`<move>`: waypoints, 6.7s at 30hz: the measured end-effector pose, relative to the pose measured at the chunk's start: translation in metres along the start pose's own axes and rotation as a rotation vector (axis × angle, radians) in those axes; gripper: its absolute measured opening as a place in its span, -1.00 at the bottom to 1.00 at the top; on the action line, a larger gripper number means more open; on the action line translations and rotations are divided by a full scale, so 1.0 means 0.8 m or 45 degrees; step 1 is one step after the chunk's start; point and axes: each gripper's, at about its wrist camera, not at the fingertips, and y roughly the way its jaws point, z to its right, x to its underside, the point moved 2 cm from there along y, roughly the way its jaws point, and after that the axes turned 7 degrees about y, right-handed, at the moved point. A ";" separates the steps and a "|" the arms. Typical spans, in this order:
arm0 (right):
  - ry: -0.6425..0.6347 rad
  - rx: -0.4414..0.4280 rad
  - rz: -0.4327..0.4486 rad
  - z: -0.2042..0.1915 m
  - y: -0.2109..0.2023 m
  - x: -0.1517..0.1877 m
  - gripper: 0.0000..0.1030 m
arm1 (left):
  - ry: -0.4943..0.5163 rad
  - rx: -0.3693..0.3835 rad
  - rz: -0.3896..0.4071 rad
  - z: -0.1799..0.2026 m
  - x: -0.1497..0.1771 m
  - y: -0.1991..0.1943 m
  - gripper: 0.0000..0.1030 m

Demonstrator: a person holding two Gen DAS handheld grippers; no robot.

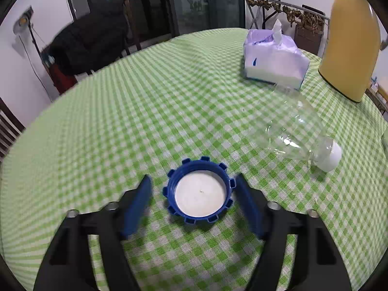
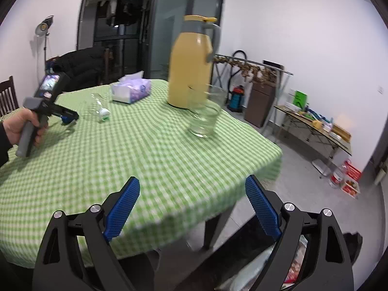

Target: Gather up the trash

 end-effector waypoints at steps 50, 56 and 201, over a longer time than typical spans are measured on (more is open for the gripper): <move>-0.648 -0.037 -0.768 -0.389 0.306 -0.194 -0.82 | -0.569 0.355 0.172 -0.160 0.008 -0.037 0.01; -0.600 -0.065 -0.642 -0.367 0.273 -0.216 -0.95 | -0.566 0.353 0.155 -0.154 0.007 -0.031 0.01; 0.154 0.293 0.179 0.167 -0.098 -0.035 0.52 | 0.152 0.654 0.602 0.253 0.064 -0.325 0.85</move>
